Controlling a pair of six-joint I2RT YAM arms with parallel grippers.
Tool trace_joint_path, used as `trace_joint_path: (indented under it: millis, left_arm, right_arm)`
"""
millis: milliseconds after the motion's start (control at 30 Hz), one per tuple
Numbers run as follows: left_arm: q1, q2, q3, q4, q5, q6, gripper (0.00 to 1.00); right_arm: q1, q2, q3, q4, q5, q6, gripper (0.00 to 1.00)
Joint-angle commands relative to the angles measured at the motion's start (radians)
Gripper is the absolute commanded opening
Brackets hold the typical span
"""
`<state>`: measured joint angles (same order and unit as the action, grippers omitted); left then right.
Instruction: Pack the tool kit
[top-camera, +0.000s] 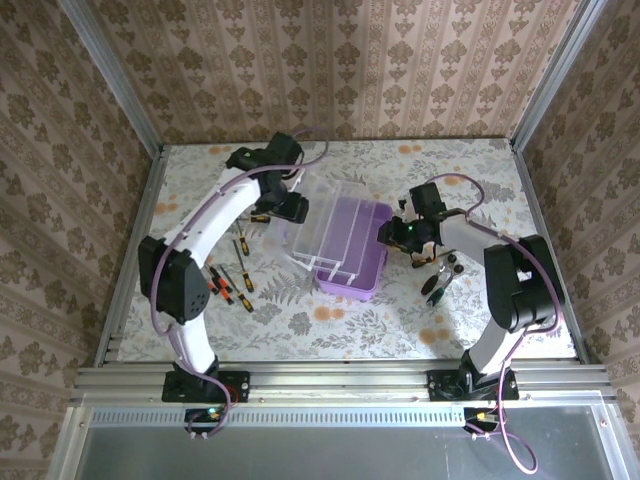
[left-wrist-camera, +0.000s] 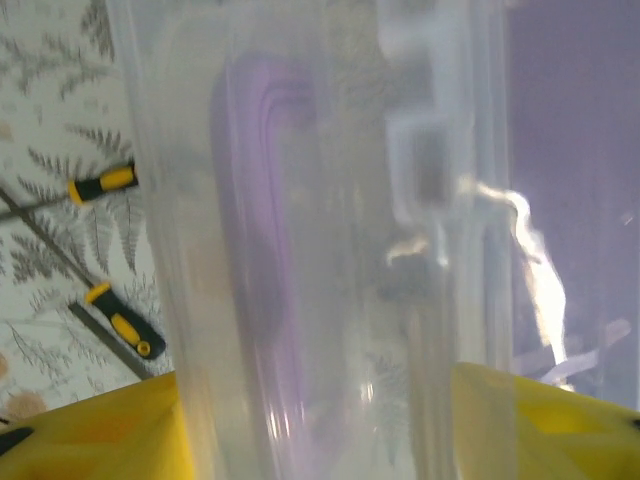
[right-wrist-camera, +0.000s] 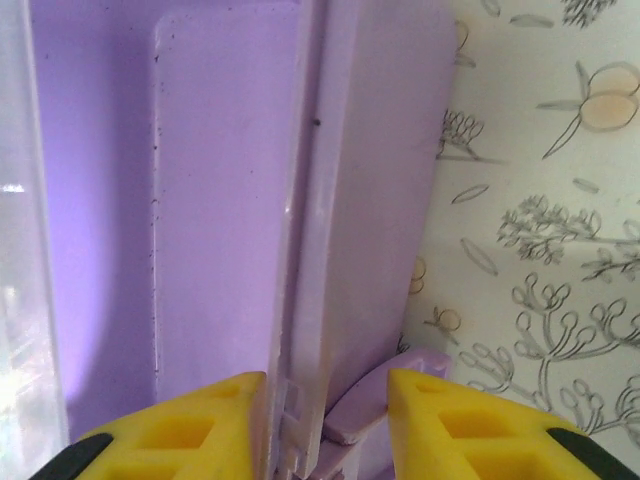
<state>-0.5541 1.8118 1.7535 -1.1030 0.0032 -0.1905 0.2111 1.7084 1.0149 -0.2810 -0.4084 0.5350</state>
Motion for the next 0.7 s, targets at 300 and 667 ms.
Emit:
trace_joint_path:
  millis: [300, 667]
  left_arm:
    - [0.074, -0.303, -0.545, 0.43, 0.271, -0.22, 0.65]
    - [0.173, -0.41, -0.806, 0.653, 0.314, -0.341, 0.71]
  right_arm:
    - [-0.024, 0.054, 0.056, -0.1, 0.06, -0.076, 0.38]
    - [-0.028, 0.051, 0.021, -0.081, 0.016, -0.075, 0.38]
